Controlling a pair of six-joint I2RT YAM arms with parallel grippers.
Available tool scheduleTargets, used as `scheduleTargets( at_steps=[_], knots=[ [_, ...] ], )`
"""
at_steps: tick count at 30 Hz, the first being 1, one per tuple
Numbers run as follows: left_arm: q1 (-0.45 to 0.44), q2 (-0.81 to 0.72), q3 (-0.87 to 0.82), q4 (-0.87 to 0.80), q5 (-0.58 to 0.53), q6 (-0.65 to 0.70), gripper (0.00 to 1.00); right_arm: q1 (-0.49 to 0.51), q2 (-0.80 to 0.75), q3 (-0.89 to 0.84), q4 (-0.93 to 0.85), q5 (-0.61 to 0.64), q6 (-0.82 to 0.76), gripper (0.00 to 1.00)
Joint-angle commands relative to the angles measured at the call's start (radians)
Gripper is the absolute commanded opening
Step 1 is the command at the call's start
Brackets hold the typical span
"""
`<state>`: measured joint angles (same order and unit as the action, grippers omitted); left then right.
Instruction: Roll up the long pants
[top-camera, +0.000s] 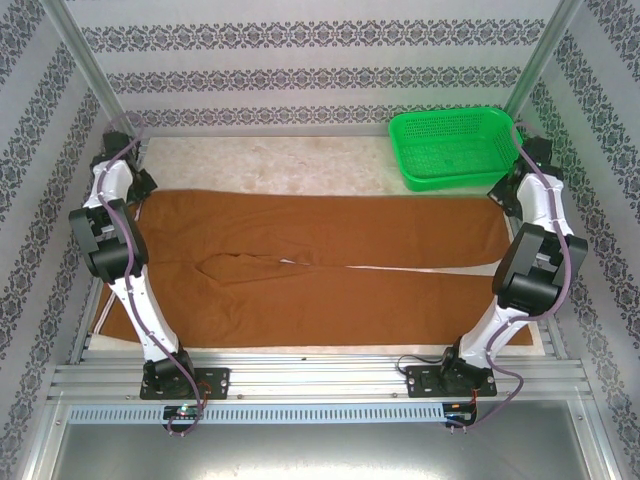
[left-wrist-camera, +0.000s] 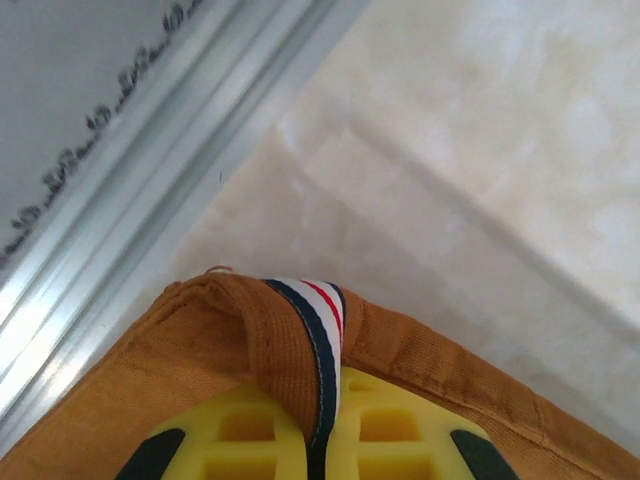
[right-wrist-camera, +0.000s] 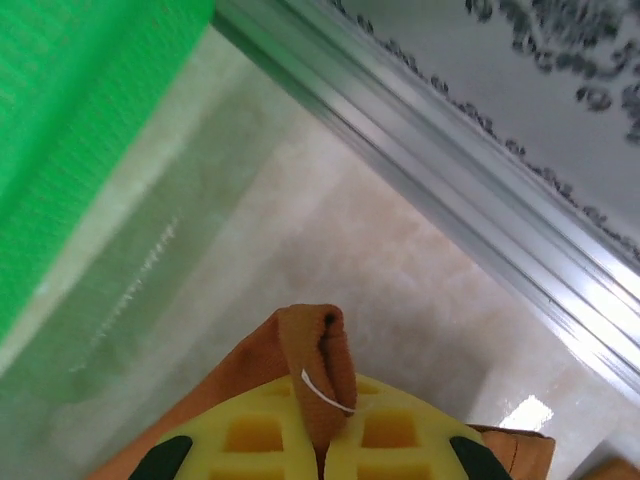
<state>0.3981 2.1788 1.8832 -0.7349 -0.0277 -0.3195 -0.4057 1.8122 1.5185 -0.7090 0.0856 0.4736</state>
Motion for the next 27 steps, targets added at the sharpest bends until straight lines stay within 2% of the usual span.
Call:
scheduleTargets(
  at_steps=[1, 6, 9, 11, 14, 17, 20, 23, 27],
  knots=[
    [-0.001, -0.004, 0.127, -0.017, -0.051, -0.039, 0.00, -0.002, 0.009, 0.086, 0.026, 0.047, -0.008, 0.00],
    [0.010, 0.023, 0.256, -0.062, -0.021, -0.079, 0.00, 0.016, 0.063, 0.239, -0.017, 0.080, -0.036, 0.00],
    [0.018, 0.053, 0.347, -0.109, -0.004, -0.085, 0.00, 0.014, 0.073, 0.298, -0.016, 0.084, -0.047, 0.00],
    [0.021, 0.039, 0.348, -0.111, -0.007, -0.091, 0.00, 0.013, 0.057, 0.305, -0.007, 0.097, -0.043, 0.00],
    [0.032, -0.011, 0.305, -0.089, -0.006, -0.101, 0.00, 0.006, -0.038, 0.188, 0.073, 0.139, -0.018, 0.00],
    [0.052, -0.100, 0.193, -0.018, -0.013, -0.118, 0.00, 0.007, -0.199, -0.060, 0.255, 0.219, -0.003, 0.00],
    [0.073, -0.220, 0.010, 0.106, -0.030, -0.146, 0.00, -0.003, -0.356, -0.285, 0.428, 0.314, 0.016, 0.00],
    [0.088, -0.316, -0.118, 0.200, -0.047, -0.153, 0.00, -0.020, -0.467, -0.415, 0.535, 0.326, 0.002, 0.00],
    [0.109, -0.398, -0.217, 0.263, -0.061, -0.169, 0.00, -0.038, -0.565, -0.471, 0.538, 0.344, -0.018, 0.00]
  ],
)
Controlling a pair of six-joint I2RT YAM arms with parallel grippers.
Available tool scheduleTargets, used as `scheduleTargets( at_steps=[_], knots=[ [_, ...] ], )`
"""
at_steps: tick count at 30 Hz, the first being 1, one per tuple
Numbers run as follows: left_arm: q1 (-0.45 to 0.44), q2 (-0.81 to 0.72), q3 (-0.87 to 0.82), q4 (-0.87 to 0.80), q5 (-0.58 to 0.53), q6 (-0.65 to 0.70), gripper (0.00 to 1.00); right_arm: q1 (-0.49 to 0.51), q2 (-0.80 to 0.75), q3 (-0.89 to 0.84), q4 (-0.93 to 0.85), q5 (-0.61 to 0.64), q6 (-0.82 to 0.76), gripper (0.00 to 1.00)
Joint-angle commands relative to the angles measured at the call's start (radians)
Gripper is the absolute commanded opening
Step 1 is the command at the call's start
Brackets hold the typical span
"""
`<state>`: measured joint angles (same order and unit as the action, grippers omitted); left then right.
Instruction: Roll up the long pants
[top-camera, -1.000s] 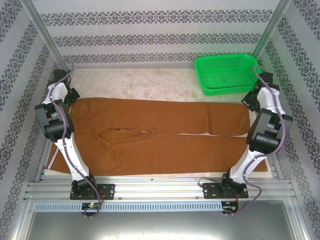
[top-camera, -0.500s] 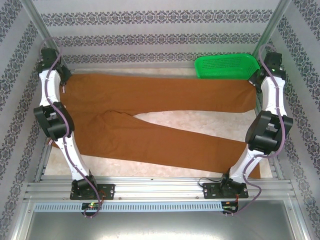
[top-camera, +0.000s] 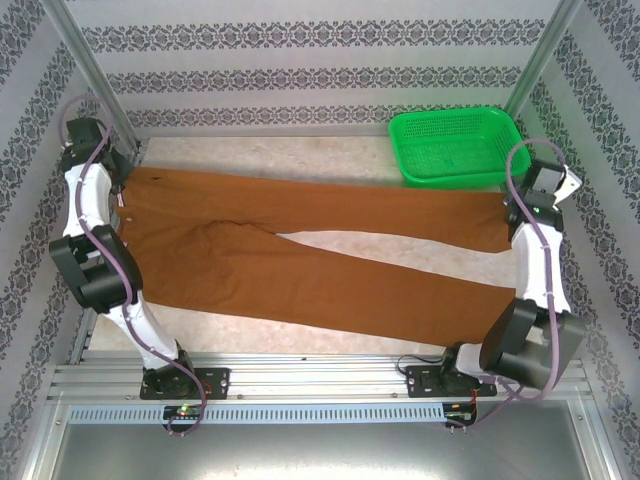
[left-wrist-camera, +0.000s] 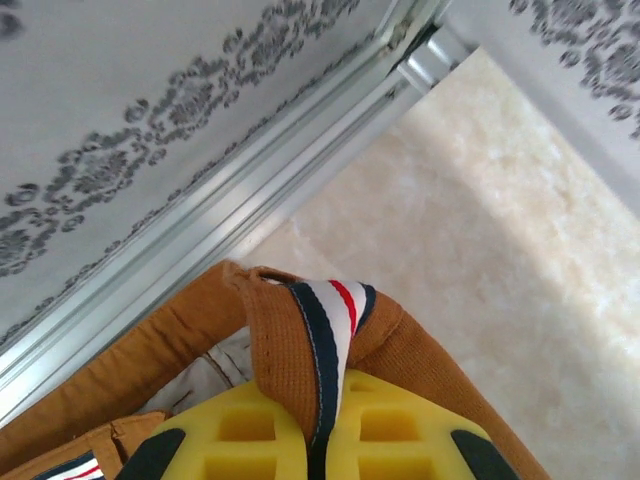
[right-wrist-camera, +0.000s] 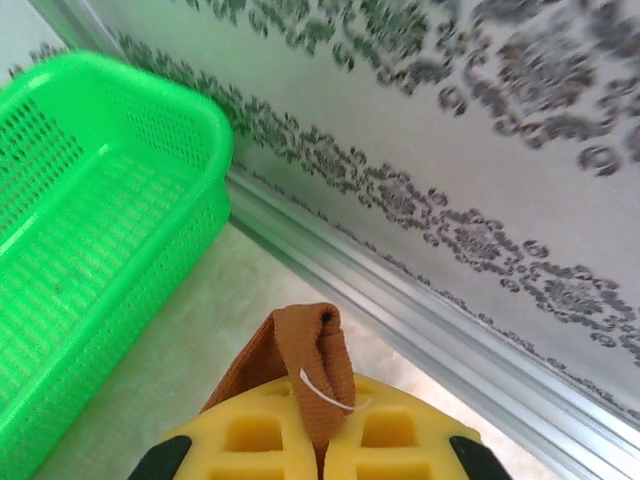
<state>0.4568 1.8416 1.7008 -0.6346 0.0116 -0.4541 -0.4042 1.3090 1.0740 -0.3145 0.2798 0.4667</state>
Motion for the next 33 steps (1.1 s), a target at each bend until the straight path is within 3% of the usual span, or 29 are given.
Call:
scheduleTargets(
  at_steps=[1, 7, 13, 19, 22, 23, 24, 26, 27, 29, 30, 33],
  knots=[
    [0.052, -0.078, -0.052, 0.170, -0.104, -0.041, 0.00, -0.039, -0.090, -0.050, 0.150, 0.160, -0.006, 0.00],
    [0.071, -0.174, -0.204, 0.181, -0.190, -0.090, 0.00, -0.046, -0.207, -0.162, 0.056, 0.274, 0.106, 0.00],
    [0.158, -0.251, -0.400, 0.189, -0.255, -0.178, 0.00, -0.068, -0.387, -0.352, 0.016, 0.344, 0.233, 0.00],
    [0.206, -0.337, -0.570, 0.203, -0.333, -0.339, 0.00, -0.125, -0.580, -0.494, -0.173, 0.368, 0.511, 0.00],
    [0.230, -0.398, -0.650, 0.131, -0.426, -0.517, 0.00, -0.129, -0.732, -0.558, -0.253, 0.402, 0.604, 0.00],
    [0.245, -0.423, -0.692, 0.149, -0.411, -0.556, 0.04, -0.131, -0.788, -0.576, -0.242, 0.403, 0.594, 0.28],
    [0.255, -0.439, -0.727, 0.179, -0.396, -0.576, 0.16, -0.133, -0.827, -0.591, -0.214, 0.403, 0.572, 0.56],
    [0.271, -0.471, -0.780, 0.208, -0.373, -0.642, 0.38, -0.139, -0.873, -0.586, -0.186, 0.404, 0.549, 0.91],
    [0.272, -0.486, -0.802, 0.234, -0.365, -0.656, 0.46, -0.144, -0.865, -0.572, -0.178, 0.402, 0.542, 0.97],
    [0.273, -0.517, -0.842, 0.317, -0.343, -0.674, 0.66, -0.160, -0.798, -0.525, -0.175, 0.380, 0.537, 0.98],
    [0.273, -0.519, -0.838, 0.336, -0.337, -0.675, 0.72, -0.170, -0.760, -0.506, -0.164, 0.352, 0.530, 0.98],
    [0.272, -0.463, -0.732, 0.288, -0.298, -0.632, 0.70, -0.201, -0.617, -0.449, -0.142, 0.217, 0.531, 0.98]
  ],
)
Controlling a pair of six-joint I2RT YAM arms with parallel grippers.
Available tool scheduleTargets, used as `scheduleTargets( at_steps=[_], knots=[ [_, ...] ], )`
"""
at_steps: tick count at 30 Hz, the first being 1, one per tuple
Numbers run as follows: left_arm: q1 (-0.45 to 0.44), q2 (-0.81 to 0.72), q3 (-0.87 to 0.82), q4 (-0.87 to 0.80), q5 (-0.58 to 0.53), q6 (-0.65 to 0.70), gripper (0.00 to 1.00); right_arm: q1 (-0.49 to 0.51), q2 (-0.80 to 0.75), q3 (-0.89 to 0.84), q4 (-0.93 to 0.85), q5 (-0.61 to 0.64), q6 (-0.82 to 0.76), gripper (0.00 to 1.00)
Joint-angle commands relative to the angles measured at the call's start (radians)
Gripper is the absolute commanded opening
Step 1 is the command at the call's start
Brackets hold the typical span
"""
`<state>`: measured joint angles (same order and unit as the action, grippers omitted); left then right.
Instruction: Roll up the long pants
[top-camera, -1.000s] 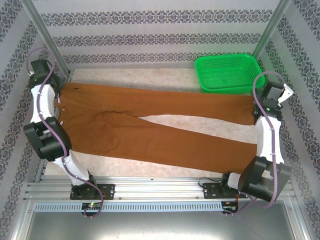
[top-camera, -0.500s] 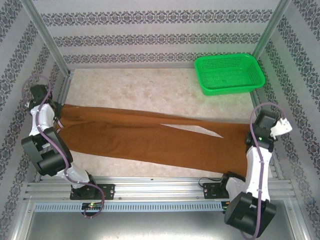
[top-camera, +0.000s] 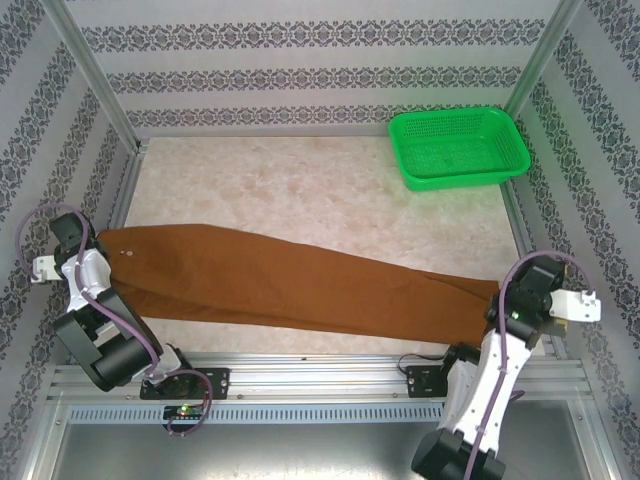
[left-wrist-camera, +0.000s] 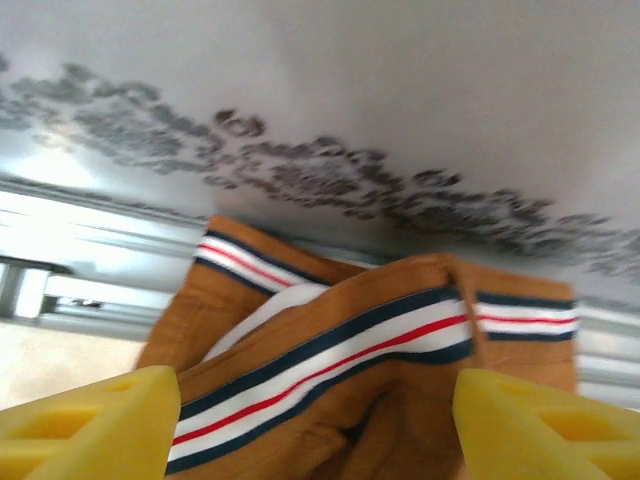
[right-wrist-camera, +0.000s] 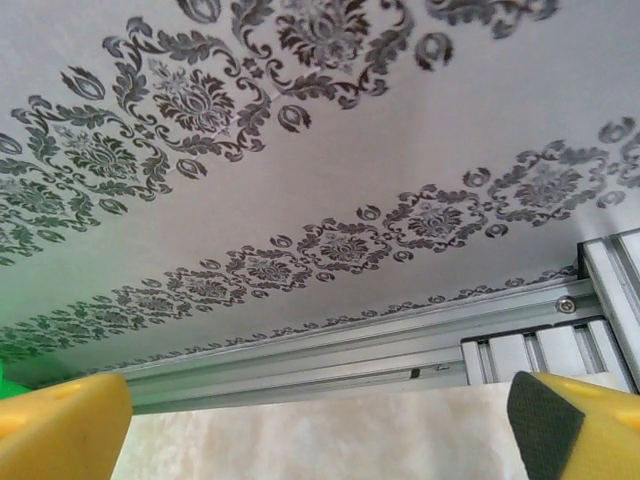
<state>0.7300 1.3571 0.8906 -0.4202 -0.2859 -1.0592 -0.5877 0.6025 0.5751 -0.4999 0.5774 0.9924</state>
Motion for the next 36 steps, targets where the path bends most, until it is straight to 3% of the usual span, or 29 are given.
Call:
scheduleTargets(
  at_steps=[1, 4, 8, 10, 11, 13, 14, 15, 16, 17, 19, 24, 29, 36],
  knots=[
    [-0.002, 0.047, 0.129, 0.034, 0.019, -0.012, 0.73, -0.014, 0.138, 0.071, 0.049, -0.133, -0.005, 0.98],
    [-0.028, 0.060, 0.211, 0.007, 0.046, 0.062, 0.65, 0.048, 0.246, 0.107, 0.091, -0.189, -0.056, 0.98],
    [-0.115, -0.050, 0.228, -0.024, -0.107, 0.125, 0.71, 0.294, 0.324, 0.157, 0.146, 0.008, -0.257, 0.98],
    [-0.140, -0.118, 0.216, 0.013, -0.121, 0.170, 0.74, 0.380, 0.360, 0.177, 0.169, 0.026, -0.335, 0.98],
    [-0.150, -0.139, 0.211, 0.042, -0.076, 0.206, 0.67, 0.422, 0.382, 0.196, 0.169, 0.023, -0.371, 0.98],
    [-0.207, -0.151, 0.218, 0.076, 0.008, 0.284, 0.34, 0.493, 0.434, 0.227, 0.188, -0.048, -0.459, 0.93],
    [-0.259, -0.134, 0.238, 0.062, 0.059, 0.339, 0.18, 0.518, 0.472, 0.253, 0.182, -0.146, -0.494, 0.80],
    [-0.320, -0.096, 0.275, 0.018, 0.084, 0.388, 0.00, 0.535, 0.517, 0.277, 0.190, -0.286, -0.537, 0.49],
    [-0.382, -0.056, 0.300, -0.011, 0.104, 0.437, 0.00, 0.553, 0.554, 0.311, 0.177, -0.397, -0.562, 0.11],
    [-0.447, -0.010, 0.324, -0.035, 0.124, 0.486, 0.00, 0.585, 0.614, 0.354, 0.139, -0.481, -0.584, 0.00],
    [-0.559, 0.073, 0.348, -0.077, 0.188, 0.539, 0.00, 0.674, 0.735, 0.444, 0.046, -0.577, -0.646, 0.00],
    [-0.791, 0.262, 0.382, -0.177, 0.333, 0.655, 0.00, 0.884, 1.001, 0.650, -0.260, -0.655, -0.764, 0.00],
    [-0.866, 0.341, 0.406, -0.272, 0.481, 0.725, 0.00, 0.945, 1.028, 0.626, -0.399, -0.702, -0.770, 0.00],
    [-0.956, 0.291, 0.304, -0.329, 0.558, 0.734, 0.00, 0.984, 1.049, 0.563, -0.480, -0.770, -0.712, 0.00]
  ],
)
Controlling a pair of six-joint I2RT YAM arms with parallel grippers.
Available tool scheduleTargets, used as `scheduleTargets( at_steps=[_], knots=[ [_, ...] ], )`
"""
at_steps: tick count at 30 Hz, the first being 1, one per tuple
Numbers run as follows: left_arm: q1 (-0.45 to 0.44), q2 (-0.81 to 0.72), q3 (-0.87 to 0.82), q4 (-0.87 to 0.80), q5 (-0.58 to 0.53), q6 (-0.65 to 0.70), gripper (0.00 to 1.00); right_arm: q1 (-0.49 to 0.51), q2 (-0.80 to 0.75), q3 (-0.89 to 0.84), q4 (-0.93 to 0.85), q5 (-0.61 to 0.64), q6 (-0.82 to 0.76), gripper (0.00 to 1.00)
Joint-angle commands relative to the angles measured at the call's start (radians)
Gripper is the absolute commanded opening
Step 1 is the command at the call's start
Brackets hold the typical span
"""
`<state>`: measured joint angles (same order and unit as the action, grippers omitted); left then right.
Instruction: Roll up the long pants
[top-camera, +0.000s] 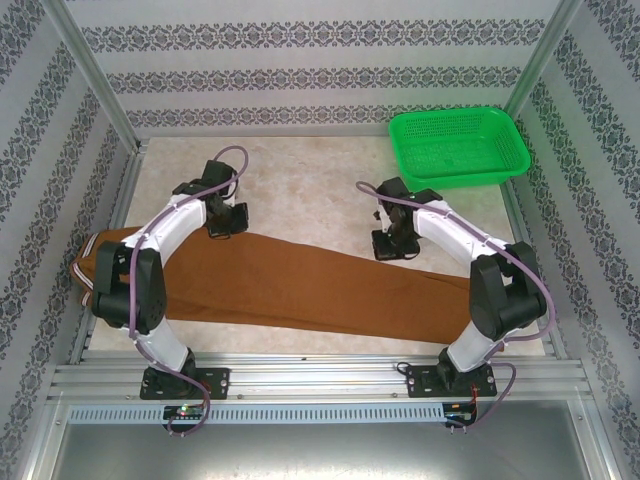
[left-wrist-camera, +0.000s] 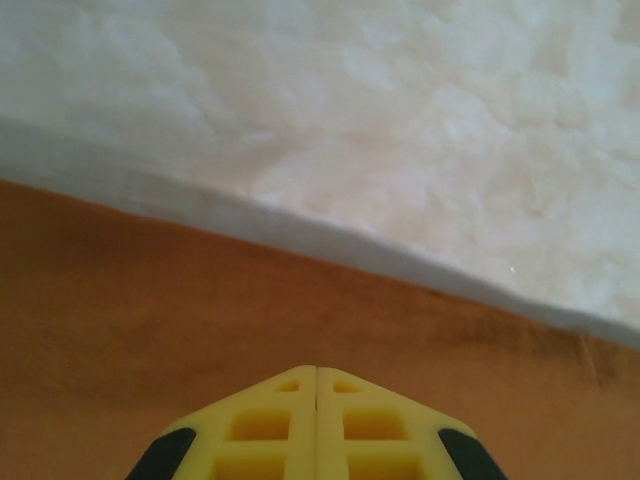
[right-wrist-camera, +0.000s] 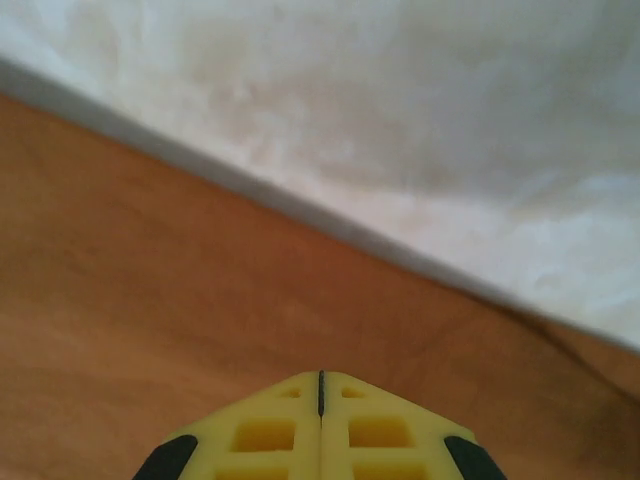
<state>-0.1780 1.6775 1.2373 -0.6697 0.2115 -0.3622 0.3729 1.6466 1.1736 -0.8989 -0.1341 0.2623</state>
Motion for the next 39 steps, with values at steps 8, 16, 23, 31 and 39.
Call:
scheduleTargets(
  at_steps=[8, 16, 23, 31, 39],
  knots=[
    [-0.168, -0.017, -0.180, -0.003, 0.050, -0.005, 0.00, 0.051, 0.067, -0.125, -0.033, -0.058, 0.092, 0.00],
    [-0.182, 0.066, -0.193, 0.057, 0.074, -0.022, 0.00, 0.014, 0.187, -0.112, -0.041, 0.085, 0.154, 0.00],
    [-0.205, 0.180, -0.134, 0.099, 0.088, -0.045, 0.00, -0.161, 0.256, 0.029, -0.082, 0.126, 0.159, 0.00],
    [-0.226, 0.365, 0.023, 0.122, 0.066, -0.058, 0.00, -0.275, 0.475, 0.326, -0.150, 0.161, 0.092, 0.00],
    [-0.226, 0.461, 0.216, 0.046, -0.028, -0.014, 0.00, -0.309, 0.521, 0.488, -0.199, 0.179, 0.087, 0.00]
  ],
)
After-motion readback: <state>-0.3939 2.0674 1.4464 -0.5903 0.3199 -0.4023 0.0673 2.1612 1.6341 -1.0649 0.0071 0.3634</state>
